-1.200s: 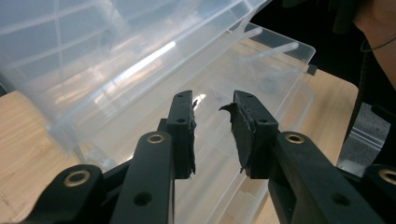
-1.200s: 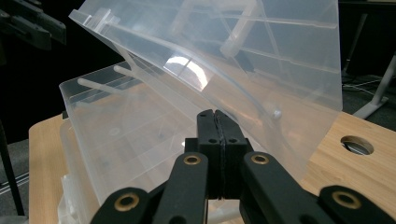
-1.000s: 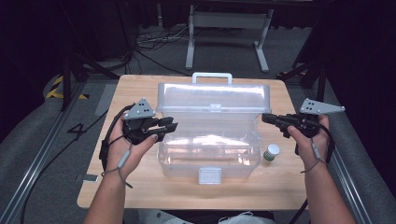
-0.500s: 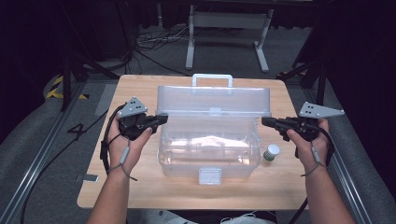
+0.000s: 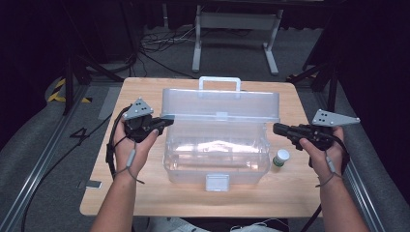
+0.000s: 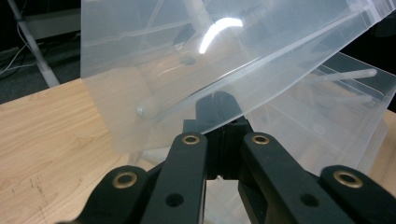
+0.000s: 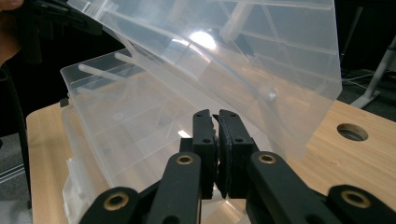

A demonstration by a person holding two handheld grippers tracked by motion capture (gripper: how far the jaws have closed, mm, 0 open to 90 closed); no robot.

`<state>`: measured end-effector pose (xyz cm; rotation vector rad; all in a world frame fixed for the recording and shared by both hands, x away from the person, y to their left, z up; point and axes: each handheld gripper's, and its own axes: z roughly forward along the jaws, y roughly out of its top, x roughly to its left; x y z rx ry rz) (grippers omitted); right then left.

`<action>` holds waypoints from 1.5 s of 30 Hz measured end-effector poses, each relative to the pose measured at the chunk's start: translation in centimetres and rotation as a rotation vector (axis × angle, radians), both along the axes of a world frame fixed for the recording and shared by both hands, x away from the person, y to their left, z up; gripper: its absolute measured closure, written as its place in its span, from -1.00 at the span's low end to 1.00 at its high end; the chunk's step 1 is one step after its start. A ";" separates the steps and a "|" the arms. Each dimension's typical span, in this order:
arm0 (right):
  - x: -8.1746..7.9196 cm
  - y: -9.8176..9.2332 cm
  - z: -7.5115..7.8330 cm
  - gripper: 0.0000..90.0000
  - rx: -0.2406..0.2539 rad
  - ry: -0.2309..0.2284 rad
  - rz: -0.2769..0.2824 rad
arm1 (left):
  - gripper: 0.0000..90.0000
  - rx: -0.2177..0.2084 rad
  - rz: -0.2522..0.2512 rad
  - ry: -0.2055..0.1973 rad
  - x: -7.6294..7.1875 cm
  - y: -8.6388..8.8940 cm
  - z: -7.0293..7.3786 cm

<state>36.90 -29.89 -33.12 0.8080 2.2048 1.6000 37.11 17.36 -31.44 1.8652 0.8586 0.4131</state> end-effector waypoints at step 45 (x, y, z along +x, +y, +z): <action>1.7 3.1 -0.9 0.17 -0.078 -0.157 -0.273 | 0.99 -0.002 -0.001 0.001 0.4 0.0 0.3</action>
